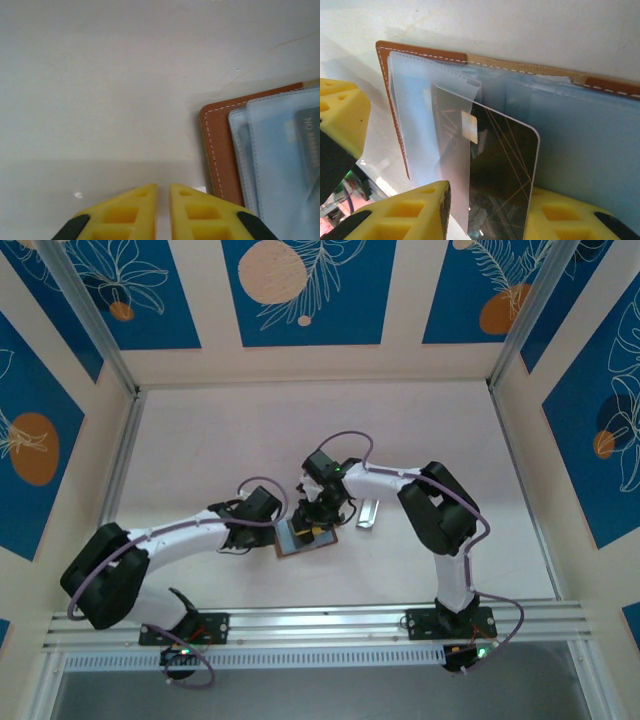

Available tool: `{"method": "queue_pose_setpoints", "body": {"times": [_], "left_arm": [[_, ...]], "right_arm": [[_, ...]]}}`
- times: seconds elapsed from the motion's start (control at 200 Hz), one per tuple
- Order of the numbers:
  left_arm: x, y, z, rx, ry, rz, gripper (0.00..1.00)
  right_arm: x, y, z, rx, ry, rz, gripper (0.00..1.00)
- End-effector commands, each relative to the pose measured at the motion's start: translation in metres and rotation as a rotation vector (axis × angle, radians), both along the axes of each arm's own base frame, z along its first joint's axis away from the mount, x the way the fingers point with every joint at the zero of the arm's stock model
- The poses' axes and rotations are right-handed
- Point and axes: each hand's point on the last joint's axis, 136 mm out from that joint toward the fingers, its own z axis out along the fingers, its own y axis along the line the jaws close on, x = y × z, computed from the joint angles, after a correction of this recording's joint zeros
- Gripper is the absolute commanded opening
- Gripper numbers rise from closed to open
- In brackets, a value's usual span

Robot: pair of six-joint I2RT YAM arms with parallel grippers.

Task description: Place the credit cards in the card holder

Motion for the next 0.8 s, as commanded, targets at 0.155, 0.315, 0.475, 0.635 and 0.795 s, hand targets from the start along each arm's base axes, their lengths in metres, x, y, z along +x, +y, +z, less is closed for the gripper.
{"method": "queue_pose_setpoints", "body": {"times": [0.155, 0.315, 0.475, 0.635, 0.795], "left_arm": [[0.005, -0.011, -0.016, -0.022, 0.030, -0.009, 0.07], [0.007, -0.015, -0.021, -0.028, 0.040, -0.009, 0.07], [0.007, -0.014, -0.020, -0.027, 0.037, -0.010, 0.06], [0.008, -0.016, -0.020, -0.030, 0.036, -0.011, 0.06], [0.009, -0.017, -0.018, -0.033, 0.032, -0.014, 0.06]], "right_arm": [[-0.006, -0.023, -0.018, -0.200, -0.001, 0.034, 0.56], [-0.007, -0.015, -0.009, -0.104, 0.041, 0.021, 0.65], [0.001, -0.034, -0.017, -0.258, -0.006, -0.006, 0.64], [-0.001, -0.037, -0.027, -0.323, -0.003, 0.006, 0.58], [-0.003, -0.029, -0.021, -0.247, 0.009, 0.001, 0.61]]}}
